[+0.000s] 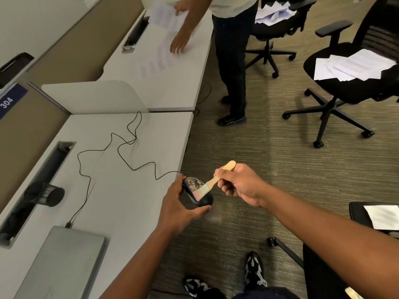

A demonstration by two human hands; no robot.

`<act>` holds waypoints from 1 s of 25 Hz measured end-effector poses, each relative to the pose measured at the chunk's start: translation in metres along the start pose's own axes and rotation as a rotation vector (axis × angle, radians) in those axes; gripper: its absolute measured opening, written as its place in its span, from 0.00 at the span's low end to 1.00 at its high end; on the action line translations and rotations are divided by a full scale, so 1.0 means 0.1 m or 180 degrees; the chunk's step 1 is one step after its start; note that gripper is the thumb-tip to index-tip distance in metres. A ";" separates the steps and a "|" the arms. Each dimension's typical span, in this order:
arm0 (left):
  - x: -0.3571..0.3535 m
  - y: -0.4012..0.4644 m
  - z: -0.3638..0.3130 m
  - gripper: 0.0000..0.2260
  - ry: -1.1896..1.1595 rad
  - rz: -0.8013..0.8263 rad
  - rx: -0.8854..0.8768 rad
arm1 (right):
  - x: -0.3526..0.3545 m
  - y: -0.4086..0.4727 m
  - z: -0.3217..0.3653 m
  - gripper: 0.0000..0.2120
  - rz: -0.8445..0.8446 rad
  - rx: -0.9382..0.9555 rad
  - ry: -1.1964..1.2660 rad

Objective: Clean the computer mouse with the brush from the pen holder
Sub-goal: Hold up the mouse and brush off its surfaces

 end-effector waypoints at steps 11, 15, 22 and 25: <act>0.02 -0.02 -0.06 0.62 0.0008 0.0015 -0.0023 | 0.29 0.11 0.03 0.05 -0.0521 0.0181 -0.0162; 0.01 -0.02 -0.08 0.60 0.0021 0.0042 -0.0038 | 0.38 0.17 0.00 0.06 -0.0666 0.0205 -0.0318; 0.02 -0.03 -0.07 0.67 0.0008 0.0034 0.0037 | 0.44 0.20 -0.01 0.05 -0.0774 0.0188 -0.0002; 0.01 -0.03 -0.04 0.65 0.0054 0.0065 0.0082 | 0.32 0.19 0.02 0.06 -0.0497 0.0127 0.0473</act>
Point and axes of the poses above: each hand's wrist, its own y-axis towards the middle knuckle, its own x-axis out of the back of the hand, z = x × y, the point moved 8 cm from there along y, towards the middle knuckle, and after that the axes turned 3 degrees about y, right-handed, at the moved point
